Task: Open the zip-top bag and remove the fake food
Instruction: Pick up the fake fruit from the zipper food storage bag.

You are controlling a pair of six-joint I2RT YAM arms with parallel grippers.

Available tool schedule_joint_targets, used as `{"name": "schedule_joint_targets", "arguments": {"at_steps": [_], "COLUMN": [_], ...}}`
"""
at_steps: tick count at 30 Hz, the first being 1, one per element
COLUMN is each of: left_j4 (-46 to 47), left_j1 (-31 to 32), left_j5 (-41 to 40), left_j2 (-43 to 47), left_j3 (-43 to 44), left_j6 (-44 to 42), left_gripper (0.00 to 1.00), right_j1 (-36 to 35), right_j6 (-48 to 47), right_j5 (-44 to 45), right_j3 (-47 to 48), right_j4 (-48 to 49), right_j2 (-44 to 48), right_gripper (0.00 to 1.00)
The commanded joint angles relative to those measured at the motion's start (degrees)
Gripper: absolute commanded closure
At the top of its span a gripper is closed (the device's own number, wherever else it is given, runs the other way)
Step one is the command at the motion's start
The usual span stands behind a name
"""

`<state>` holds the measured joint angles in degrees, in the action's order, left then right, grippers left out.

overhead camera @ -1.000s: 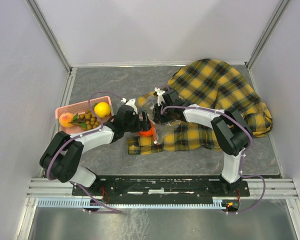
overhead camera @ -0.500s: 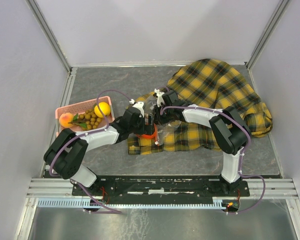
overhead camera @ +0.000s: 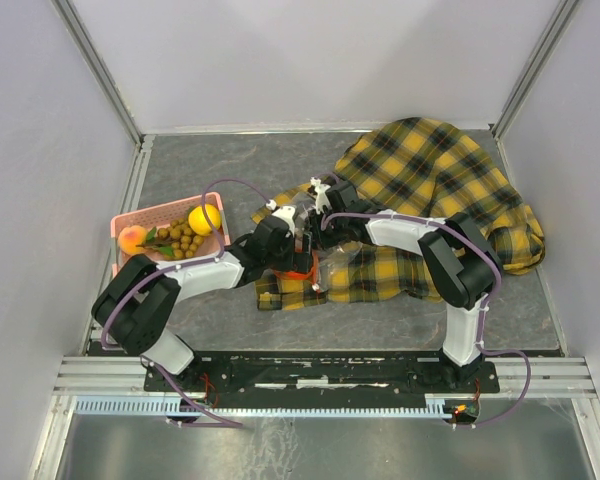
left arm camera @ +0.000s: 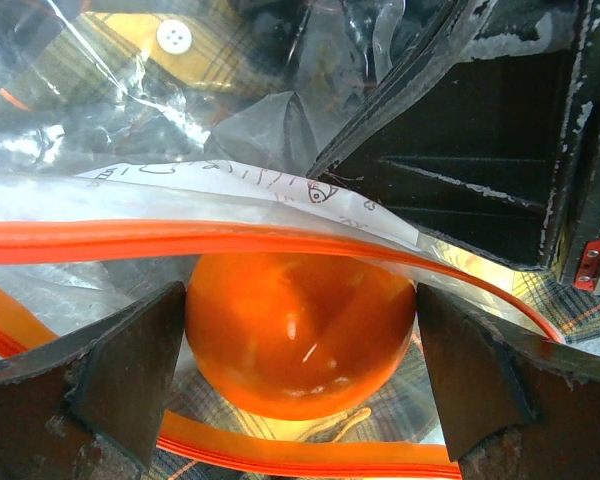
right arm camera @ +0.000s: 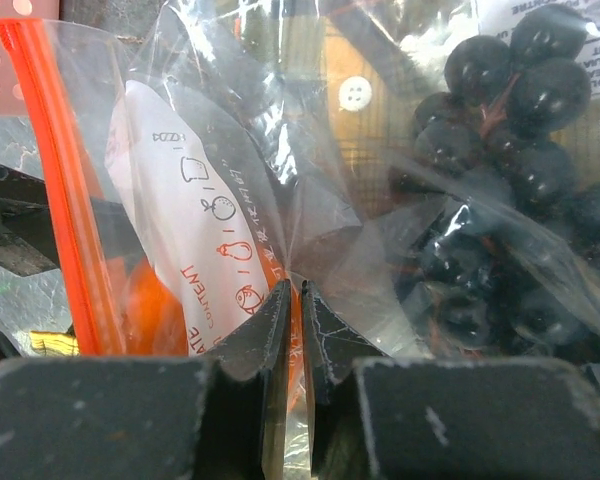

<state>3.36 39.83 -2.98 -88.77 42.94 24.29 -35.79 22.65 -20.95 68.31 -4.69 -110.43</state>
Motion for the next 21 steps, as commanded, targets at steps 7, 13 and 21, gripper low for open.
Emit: {"name": "schedule_joint_targets", "arguments": {"at_steps": [7,13,21], "left_j4": [-2.2,-4.9,-7.1], "left_j1": [0.7,0.9,0.9], "left_j5": [-2.0,-4.1,-4.1], "left_j2": [-1.9,-1.5,2.8], "left_j3": [2.3,3.5,4.1], "left_j6": [-2.2,-2.2,-1.6], "left_gripper": [0.0,0.12,0.4], "right_j1": [1.0,1.9,3.4], "right_j6": [0.7,1.2,2.0], "right_j5": [-2.2,-3.1,-3.9], "right_j3": [-1.7,-3.3,-6.4], "right_j4": [2.4,3.3,4.3], "right_j2": [3.3,5.0,10.9], "right_gripper": [0.82,0.81,0.81]}}
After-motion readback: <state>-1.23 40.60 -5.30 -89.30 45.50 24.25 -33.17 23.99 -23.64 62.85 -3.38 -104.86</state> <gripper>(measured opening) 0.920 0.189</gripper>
